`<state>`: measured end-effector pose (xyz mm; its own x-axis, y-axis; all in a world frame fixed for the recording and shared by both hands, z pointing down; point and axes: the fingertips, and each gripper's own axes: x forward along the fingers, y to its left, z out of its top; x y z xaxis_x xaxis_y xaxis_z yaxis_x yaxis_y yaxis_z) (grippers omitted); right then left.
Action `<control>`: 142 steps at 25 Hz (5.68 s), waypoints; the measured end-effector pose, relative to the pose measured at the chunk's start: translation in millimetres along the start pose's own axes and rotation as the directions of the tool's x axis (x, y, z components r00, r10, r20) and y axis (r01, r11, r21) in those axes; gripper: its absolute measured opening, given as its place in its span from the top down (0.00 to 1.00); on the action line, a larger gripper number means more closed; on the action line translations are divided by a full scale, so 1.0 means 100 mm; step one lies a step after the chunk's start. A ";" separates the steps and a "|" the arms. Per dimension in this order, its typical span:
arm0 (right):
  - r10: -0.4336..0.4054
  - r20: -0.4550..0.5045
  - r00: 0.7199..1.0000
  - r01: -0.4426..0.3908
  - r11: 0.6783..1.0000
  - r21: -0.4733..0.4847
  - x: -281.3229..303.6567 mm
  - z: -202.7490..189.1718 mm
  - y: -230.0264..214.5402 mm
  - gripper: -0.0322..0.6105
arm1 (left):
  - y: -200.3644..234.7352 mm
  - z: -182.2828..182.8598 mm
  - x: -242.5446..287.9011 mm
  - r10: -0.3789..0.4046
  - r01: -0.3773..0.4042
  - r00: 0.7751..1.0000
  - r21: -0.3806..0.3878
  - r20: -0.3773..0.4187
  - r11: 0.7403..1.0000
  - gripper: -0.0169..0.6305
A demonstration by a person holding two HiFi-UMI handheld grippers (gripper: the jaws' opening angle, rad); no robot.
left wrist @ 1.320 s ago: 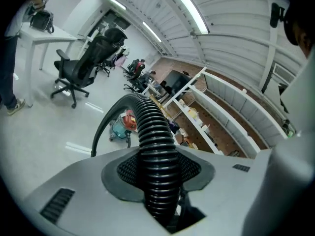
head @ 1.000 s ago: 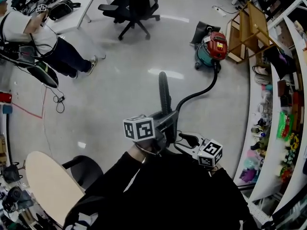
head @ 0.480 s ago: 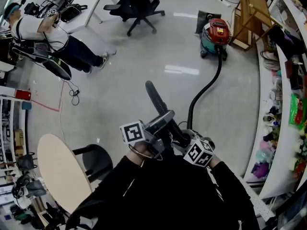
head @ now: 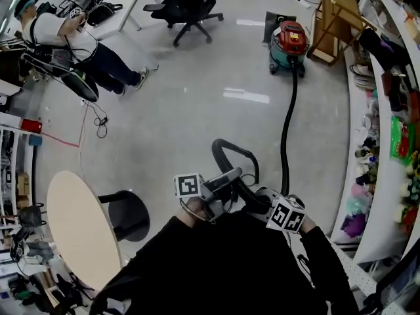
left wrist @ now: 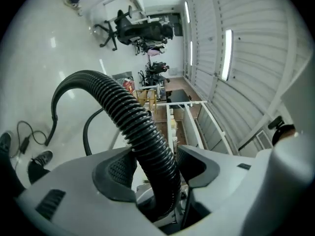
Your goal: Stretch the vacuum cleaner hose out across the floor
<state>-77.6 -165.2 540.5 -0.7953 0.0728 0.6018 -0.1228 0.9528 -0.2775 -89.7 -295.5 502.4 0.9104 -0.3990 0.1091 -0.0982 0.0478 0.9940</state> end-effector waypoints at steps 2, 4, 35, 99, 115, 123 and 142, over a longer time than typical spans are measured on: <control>-0.001 -0.006 1.000 0.001 1.000 0.020 0.10 0.02 0.18 0.72 | 0.01 -0.07 -0.09 -0.073 0.074 0.997 -0.049 0.008 0.996 0.59; -0.019 -0.015 1.000 0.020 0.999 0.042 0.18 0.03 0.33 0.71 | 0.00 -0.15 -0.16 -0.140 0.140 0.990 -0.073 0.010 0.987 0.59; -0.135 0.539 0.832 -0.361 0.605 0.709 0.10 0.87 1.09 0.28 | 0.15 -3.01 -1.20 0.417 0.266 0.826 0.915 -0.379 0.303 0.64; 0.022 0.540 0.841 -0.413 0.672 0.615 -0.10 -0.29 4.98 0.56 | 0.37 -7.13 -2.26 0.530 0.380 0.783 0.925 -0.327 0.009 0.64; -0.104 0.259 0.960 0.086 0.993 0.079 1.08 -0.86 7.17 0.69 | -0.20 -5.83 -4.44 -0.475 0.471 0.880 0.096 0.020 0.877 0.42; -0.194 0.034 0.980 0.194 0.981 -0.003 1.78 -1.19 7.60 0.71 | -0.28 -6.19 -4.92 -0.476 0.466 0.879 0.156 0.031 0.871 0.63; -0.234 0.652 0.721 -0.137 0.875 0.465 -0.16 -0.61 8.28 0.43 | 0.36 -9.32 -4.17 0.448 0.239 0.841 0.951 -0.304 0.196 0.71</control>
<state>-130.5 640.1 346.8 -0.9320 -0.3623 0.0102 -0.2743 0.6867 -0.6732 -98.1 725.6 488.5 0.8436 -0.0356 0.5357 -0.1835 -0.9568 0.2255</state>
